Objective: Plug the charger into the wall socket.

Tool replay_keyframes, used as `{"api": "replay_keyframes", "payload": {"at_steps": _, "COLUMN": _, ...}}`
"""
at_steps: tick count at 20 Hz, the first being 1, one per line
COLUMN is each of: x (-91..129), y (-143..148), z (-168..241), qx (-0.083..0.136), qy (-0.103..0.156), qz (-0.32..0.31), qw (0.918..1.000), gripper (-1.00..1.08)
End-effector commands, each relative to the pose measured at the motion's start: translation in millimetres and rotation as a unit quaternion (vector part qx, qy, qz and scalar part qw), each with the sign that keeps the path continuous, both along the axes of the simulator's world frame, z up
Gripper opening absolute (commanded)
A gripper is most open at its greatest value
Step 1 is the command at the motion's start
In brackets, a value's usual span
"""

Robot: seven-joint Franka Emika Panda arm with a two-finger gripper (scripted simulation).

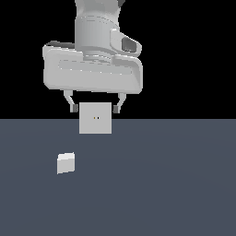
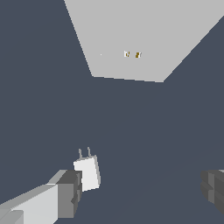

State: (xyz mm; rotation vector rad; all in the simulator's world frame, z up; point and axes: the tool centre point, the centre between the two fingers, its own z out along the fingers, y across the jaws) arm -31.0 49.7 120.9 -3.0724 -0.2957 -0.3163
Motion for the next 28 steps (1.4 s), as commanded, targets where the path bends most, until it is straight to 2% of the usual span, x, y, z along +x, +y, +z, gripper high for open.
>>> {"api": "replay_keyframes", "payload": {"at_steps": 1, "x": -5, "y": 8, "z": -8, "qx": 0.002, "qy": -0.013, "qz": 0.016, "qw": 0.9998, "gripper": 1.0}}
{"api": "replay_keyframes", "payload": {"at_steps": 9, "x": -21, "y": 33, "z": -34, "qx": 0.01, "qy": -0.053, "qz": 0.064, "qw": 0.9965, "gripper": 1.0}}
{"api": "replay_keyframes", "payload": {"at_steps": 15, "x": -29, "y": 46, "z": -48, "qx": 0.015, "qy": -0.073, "qz": 0.089, "qw": 0.9932, "gripper": 1.0}}
{"api": "replay_keyframes", "payload": {"at_steps": 22, "x": -33, "y": 53, "z": -57, "qx": 0.017, "qy": -0.085, "qz": 0.104, "qw": 0.9907, "gripper": 1.0}}
{"api": "replay_keyframes", "payload": {"at_steps": 28, "x": -34, "y": 53, "z": -59, "qx": 0.017, "qy": -0.085, "qz": 0.105, "qw": 0.9907, "gripper": 1.0}}
